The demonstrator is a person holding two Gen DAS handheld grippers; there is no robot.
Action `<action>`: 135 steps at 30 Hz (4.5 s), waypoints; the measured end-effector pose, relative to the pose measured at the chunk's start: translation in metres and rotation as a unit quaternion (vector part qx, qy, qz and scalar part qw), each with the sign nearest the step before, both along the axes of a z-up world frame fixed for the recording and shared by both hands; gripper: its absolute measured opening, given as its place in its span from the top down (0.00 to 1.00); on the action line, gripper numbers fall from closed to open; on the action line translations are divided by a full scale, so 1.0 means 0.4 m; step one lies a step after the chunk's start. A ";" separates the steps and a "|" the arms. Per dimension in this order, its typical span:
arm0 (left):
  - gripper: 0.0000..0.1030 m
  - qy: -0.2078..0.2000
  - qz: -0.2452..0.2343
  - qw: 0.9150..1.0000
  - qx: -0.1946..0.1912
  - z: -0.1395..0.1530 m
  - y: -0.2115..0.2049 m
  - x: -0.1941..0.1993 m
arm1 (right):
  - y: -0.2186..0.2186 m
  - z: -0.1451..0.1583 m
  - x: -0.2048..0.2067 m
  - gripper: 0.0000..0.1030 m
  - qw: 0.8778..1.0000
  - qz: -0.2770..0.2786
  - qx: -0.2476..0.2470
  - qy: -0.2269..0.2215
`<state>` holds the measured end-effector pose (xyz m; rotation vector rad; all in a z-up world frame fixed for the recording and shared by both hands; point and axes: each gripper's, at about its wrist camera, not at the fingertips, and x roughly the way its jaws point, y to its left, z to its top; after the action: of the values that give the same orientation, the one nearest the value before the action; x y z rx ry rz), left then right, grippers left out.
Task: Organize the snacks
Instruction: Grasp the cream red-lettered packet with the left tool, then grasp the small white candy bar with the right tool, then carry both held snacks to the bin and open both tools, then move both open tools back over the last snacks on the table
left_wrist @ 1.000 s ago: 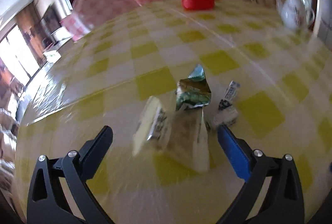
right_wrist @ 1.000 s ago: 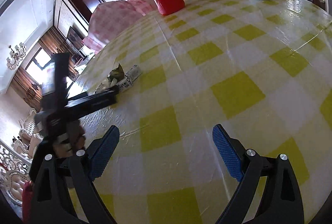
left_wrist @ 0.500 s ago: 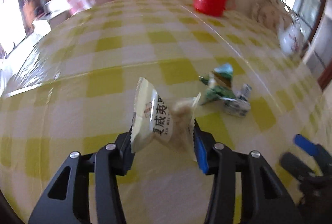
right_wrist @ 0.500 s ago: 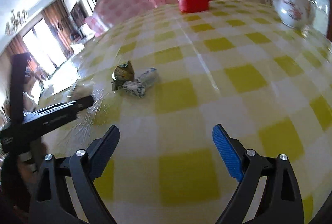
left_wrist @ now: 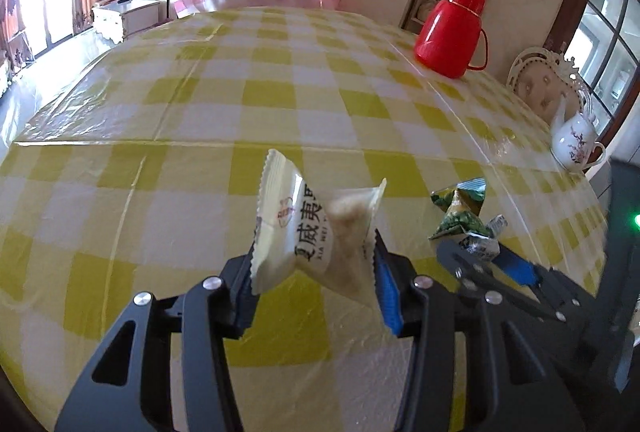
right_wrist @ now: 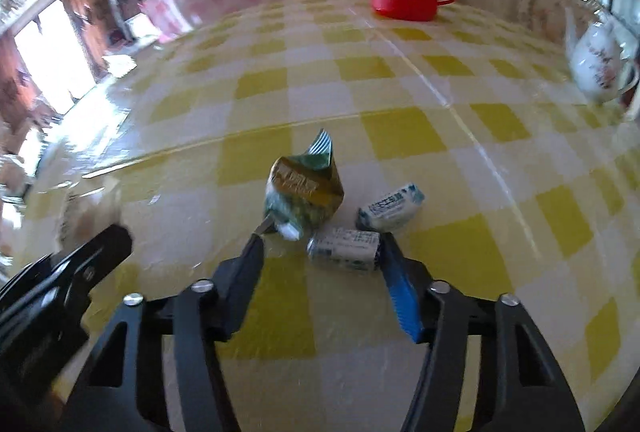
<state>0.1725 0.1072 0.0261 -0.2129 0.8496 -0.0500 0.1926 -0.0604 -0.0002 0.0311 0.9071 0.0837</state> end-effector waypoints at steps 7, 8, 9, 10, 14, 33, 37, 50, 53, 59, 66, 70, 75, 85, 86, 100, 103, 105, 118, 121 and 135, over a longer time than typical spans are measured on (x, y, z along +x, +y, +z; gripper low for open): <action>0.52 0.012 -0.019 1.000 -0.014 -0.028 -0.020 0.008 | -0.097 0.005 -0.075 0.67 0.998 0.021 0.053 -0.008; 0.52 0.010 -0.022 1.000 -0.014 -0.027 -0.023 0.007 | -0.118 0.009 -0.098 0.67 0.997 0.028 0.066 -0.014; 0.52 0.006 -0.025 1.000 -0.014 -0.022 -0.026 0.005 | -0.148 0.015 -0.130 0.67 0.996 0.037 0.074 -0.024; 0.52 0.004 -0.026 1.000 -0.014 -0.021 -0.029 0.004 | -0.165 0.020 -0.154 0.67 0.996 0.043 0.077 -0.031; 0.52 0.001 -0.031 0.999 -0.013 -0.018 -0.041 0.002 | -0.241 0.041 -0.255 0.67 0.992 0.052 0.094 -0.060; 0.52 -0.032 -0.024 0.999 0.001 0.008 -0.085 -0.074 | -0.318 0.075 -0.361 0.67 0.990 0.005 0.122 -0.075; 0.52 -0.047 -0.026 0.999 0.003 0.018 -0.111 -0.141 | -0.304 0.081 -0.375 0.67 0.989 0.018 0.122 -0.080; 0.52 -0.081 -0.012 0.997 -0.016 0.032 -0.122 -0.388 | -0.260 0.098 -0.485 0.67 0.985 0.048 0.131 -0.100; 0.52 -0.092 -0.013 0.996 -0.006 0.046 -0.124 -0.439 | -0.268 0.101 -0.519 0.67 0.983 0.048 0.146 -0.103; 0.52 -0.104 -0.020 0.994 0.022 0.066 -0.126 -0.550 | -0.276 0.105 -0.594 0.67 0.979 0.048 0.169 -0.107; 0.52 -0.121 -0.013 0.992 0.034 0.108 -0.068 -0.679 | -0.245 0.110 -0.690 0.67 0.975 0.069 0.181 -0.109; 0.52 -0.129 -0.002 0.991 0.042 0.125 -0.014 -0.745 | -0.199 0.120 -0.739 0.67 0.973 0.095 0.181 -0.107; 0.52 -0.131 0.017 0.990 0.057 0.126 0.072 -0.836 | -0.119 0.133 -0.791 0.67 0.971 0.130 0.170 -0.106; 0.52 -0.119 0.067 0.987 0.080 0.105 0.254 -0.940 | 0.120 0.164 -0.925 0.67 0.954 0.241 0.138 -0.108; 0.52 -0.118 0.070 0.987 0.083 0.104 0.267 -0.947 | 0.143 0.165 -0.936 0.67 0.952 0.251 0.135 -0.107; 0.51 -0.078 0.157 0.978 0.113 0.075 0.471 -1.014 | 0.431 0.149 -1.112 0.67 0.908 0.400 0.085 -0.096; 0.51 -0.075 0.175 0.975 0.116 0.077 0.501 -1.028 | 0.471 0.141 -1.141 0.67 0.898 0.422 0.075 -0.097; 0.51 -0.075 0.184 0.973 0.121 0.081 0.512 -1.035 | 0.492 0.133 -1.156 0.67 0.894 0.433 0.071 -0.092; 0.18 -0.091 0.225 0.960 0.137 0.107 0.538 -1.055 | 0.470 0.124 -1.132 0.54 0.883 0.448 0.125 -0.064; 0.09 -0.104 0.223 0.957 0.151 0.118 0.522 -1.055 | 0.424 0.134 -1.094 0.37 0.893 0.418 0.152 -0.060; 0.02 -0.150 0.192 0.956 0.162 0.163 0.361 -1.026 | 0.084 0.175 -0.921 0.15 0.924 0.244 0.283 -0.075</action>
<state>-0.2378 0.2518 0.0914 -0.0559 0.4911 0.4099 -0.1758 -0.0268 0.0697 0.3335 0.6942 0.8042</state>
